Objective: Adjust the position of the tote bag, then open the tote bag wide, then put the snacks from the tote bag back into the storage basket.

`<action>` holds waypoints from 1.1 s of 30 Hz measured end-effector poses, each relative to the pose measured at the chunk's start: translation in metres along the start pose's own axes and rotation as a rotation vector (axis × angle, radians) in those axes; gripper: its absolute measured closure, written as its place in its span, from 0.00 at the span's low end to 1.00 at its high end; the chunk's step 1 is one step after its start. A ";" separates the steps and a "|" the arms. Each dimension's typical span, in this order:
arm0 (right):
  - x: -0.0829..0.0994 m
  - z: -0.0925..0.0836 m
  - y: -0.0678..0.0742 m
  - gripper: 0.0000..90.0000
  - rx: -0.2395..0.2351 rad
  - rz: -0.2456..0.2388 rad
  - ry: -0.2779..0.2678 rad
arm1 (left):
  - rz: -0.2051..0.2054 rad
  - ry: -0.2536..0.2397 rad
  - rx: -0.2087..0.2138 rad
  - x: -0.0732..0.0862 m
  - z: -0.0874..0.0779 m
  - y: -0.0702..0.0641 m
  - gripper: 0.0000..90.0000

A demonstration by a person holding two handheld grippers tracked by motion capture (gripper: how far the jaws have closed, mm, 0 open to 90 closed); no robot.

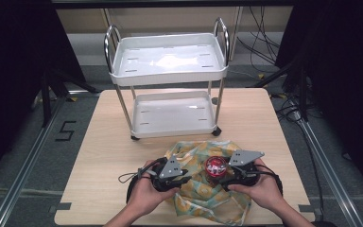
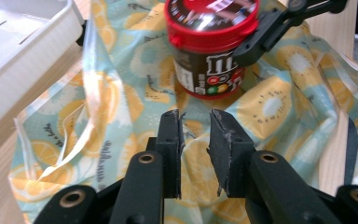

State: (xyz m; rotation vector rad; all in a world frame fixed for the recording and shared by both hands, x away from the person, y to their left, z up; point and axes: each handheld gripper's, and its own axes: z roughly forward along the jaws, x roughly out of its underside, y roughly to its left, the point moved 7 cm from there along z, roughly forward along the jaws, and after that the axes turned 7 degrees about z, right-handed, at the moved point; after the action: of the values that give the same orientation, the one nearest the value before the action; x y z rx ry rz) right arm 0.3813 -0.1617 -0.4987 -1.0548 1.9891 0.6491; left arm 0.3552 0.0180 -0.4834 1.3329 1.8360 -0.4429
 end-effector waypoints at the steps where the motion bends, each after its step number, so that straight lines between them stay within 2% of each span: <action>1: -0.001 -0.001 0.000 0.30 -0.003 -0.010 -0.003 | -0.004 -0.001 0.002 0.000 0.000 0.001 0.81; 3: -0.004 -0.001 0.000 0.29 -0.002 -0.006 -0.026 | -0.013 0.000 0.004 0.001 0.000 0.002 0.81; 5: -0.006 -0.002 0.004 0.29 -0.017 0.010 -0.014 | -0.011 -0.001 -0.007 0.002 0.000 0.004 0.81; 6: -0.008 -0.002 0.003 0.30 -0.017 -0.014 -0.021 | -0.020 -0.002 0.004 0.002 0.000 0.004 0.81; 7: -0.010 -0.001 0.005 0.30 -0.021 -0.003 -0.038 | -0.014 -0.008 -0.007 0.003 0.000 0.005 0.81; 8: -0.015 -0.003 0.005 0.30 -0.027 -0.032 -0.049 | -0.024 0.002 -0.004 0.004 -0.001 0.006 0.81; 12: -0.020 -0.006 0.006 0.30 -0.039 -0.025 -0.060 | -0.033 -0.005 -0.015 0.004 -0.001 0.008 0.81; 17: -0.024 -0.010 0.003 0.30 -0.027 -0.020 -0.077 | -0.025 0.006 -0.023 0.006 0.000 0.010 0.81; 19: -0.026 -0.009 0.003 0.30 -0.029 -0.021 -0.095 | -0.039 -0.010 -0.012 0.005 0.001 0.009 0.81; 21: -0.027 -0.011 0.002 0.30 -0.030 -0.019 -0.094 | -0.037 -0.003 -0.020 0.004 0.000 0.010 0.81; 22: -0.030 -0.012 0.001 0.30 -0.025 -0.014 -0.111 | -0.034 -0.003 -0.028 0.004 0.000 0.011 0.81; 23: -0.029 -0.013 0.001 0.30 -0.027 -0.009 -0.099 | -0.034 -0.003 -0.028 0.004 0.000 0.011 0.81; 27: -0.031 -0.014 0.000 0.30 -0.026 -0.008 -0.103 | -0.030 -0.007 -0.030 0.004 -0.001 0.011 0.81; 33: -0.038 -0.013 -0.002 0.30 -0.025 -0.010 -0.133 | -0.029 -0.003 -0.045 0.004 -0.004 0.013 0.81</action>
State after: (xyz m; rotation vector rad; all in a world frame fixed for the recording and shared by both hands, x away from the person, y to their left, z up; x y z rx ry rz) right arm 0.3912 -0.1547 -0.4604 -1.0091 1.8644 0.7217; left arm 0.3648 0.0288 -0.4819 1.2761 1.8543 -0.4166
